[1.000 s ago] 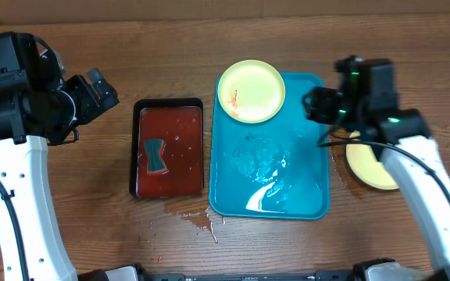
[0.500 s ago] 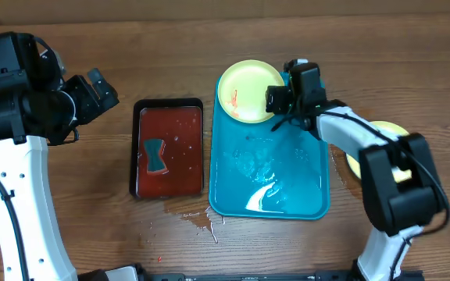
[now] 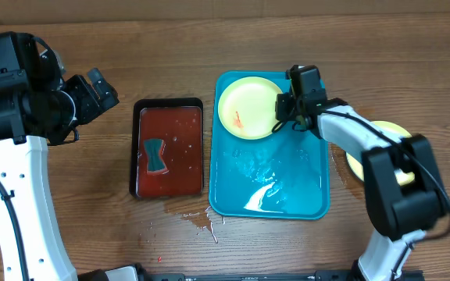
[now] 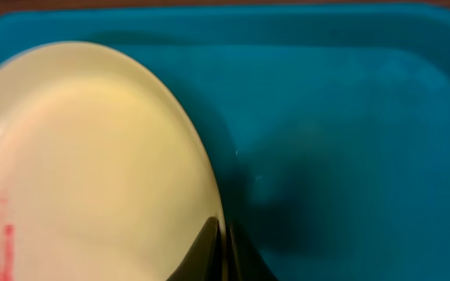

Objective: Clean dirty plates on tray and stack at the side
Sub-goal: 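Grasp the remaining yellow plate rim with the right gripper and pull it down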

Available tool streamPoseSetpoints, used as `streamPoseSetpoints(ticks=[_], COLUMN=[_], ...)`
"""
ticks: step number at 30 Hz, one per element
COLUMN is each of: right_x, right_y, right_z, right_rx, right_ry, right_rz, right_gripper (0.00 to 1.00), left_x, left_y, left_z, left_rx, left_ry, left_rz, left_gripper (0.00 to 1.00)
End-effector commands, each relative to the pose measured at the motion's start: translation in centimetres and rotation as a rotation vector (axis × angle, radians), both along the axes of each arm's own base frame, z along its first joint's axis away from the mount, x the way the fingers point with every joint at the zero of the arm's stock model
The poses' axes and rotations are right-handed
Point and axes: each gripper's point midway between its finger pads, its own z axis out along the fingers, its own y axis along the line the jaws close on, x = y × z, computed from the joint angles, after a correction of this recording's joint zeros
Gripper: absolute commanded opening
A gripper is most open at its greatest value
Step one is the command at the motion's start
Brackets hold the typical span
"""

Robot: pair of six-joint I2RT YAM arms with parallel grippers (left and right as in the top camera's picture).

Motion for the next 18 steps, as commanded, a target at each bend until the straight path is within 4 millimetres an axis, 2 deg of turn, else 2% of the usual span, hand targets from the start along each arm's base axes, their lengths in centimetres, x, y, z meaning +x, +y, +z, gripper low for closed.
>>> streamPoseSetpoints(ticks=[1,3,5,8,11,13,15,18], right_x=[-0.2,-1.8,-3.9,-7.9,-12.3,-14.9,-16.1,-15.9], right_y=[-0.6,-1.1,-1.7,-2.6,-3.3,-3.8,-3.8,-2.7], right_z=[9.0,12.1,14.5,15.7,14.0,11.9,9.8,6.3], right_rx=[0.037,0.045,0.049,0.056,0.120,0.127,0.132,0.162], right_ry=[-0.159,-0.183,-0.182,-0.108,0.094,0.236,0.306,0.313], right_rz=[-0.012,-0.012,-0.016,-0.032,-0.158,-0.248,-0.307,-0.338], right_gripper=[0.04,0.04,0.04,0.04,0.04,0.04,0.04,0.04], left_x=[0.0,0.0,0.0,0.0,0.0,0.0,0.0,0.0], left_y=[0.2,0.2,0.2,0.2,0.2,0.2,0.2,0.2], left_z=[0.4,0.4,0.4,0.4,0.4,0.4,0.4,0.4], left_rx=[0.010,0.010,0.010,0.010,0.010,0.010,0.010,0.010], left_ry=[-0.012,-0.012,-0.012,-0.012,-0.012,-0.012,-0.012,-0.012], left_rz=[0.004,0.004,0.004,0.004,0.004,0.004,0.004,0.004], left_gripper=[1.00,1.00,1.00,1.00,1.00,1.00,1.00,1.00])
